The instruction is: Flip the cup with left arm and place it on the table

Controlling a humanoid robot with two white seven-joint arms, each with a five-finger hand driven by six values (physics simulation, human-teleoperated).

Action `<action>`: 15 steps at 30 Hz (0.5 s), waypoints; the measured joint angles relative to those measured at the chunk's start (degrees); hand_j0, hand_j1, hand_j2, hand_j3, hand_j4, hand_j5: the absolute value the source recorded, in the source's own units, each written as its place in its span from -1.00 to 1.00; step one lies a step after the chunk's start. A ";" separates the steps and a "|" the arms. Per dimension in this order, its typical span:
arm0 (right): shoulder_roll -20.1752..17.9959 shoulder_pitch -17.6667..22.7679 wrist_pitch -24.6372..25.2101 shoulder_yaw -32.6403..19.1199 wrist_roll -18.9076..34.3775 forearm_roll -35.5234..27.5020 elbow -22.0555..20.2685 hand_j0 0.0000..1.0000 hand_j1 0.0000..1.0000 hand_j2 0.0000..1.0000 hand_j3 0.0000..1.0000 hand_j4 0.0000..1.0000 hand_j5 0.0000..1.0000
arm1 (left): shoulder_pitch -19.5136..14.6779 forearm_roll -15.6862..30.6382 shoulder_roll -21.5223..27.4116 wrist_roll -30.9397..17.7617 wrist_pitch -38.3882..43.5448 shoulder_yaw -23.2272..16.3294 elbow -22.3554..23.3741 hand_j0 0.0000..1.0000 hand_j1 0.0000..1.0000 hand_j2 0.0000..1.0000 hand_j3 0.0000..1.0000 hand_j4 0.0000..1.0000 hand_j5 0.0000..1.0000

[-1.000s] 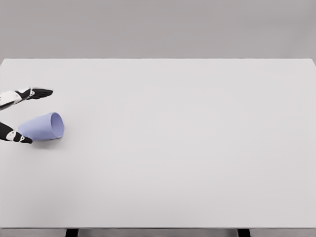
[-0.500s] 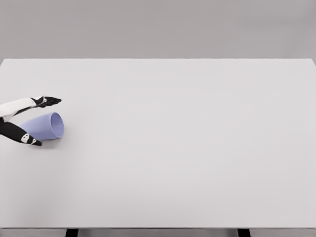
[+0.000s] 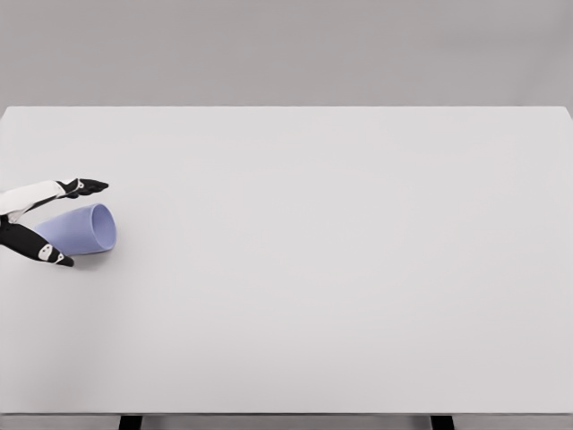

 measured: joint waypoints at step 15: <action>0.00 0.00 0.00 0.00 0.00 0.00 0.00 1.00 1.00 1.00 1.00 1.00 1.00 | -0.17 -4.37 -3.55 0.01 5.11 -0.05 0.06 1.00 1.00 1.00 1.00 1.00 1.00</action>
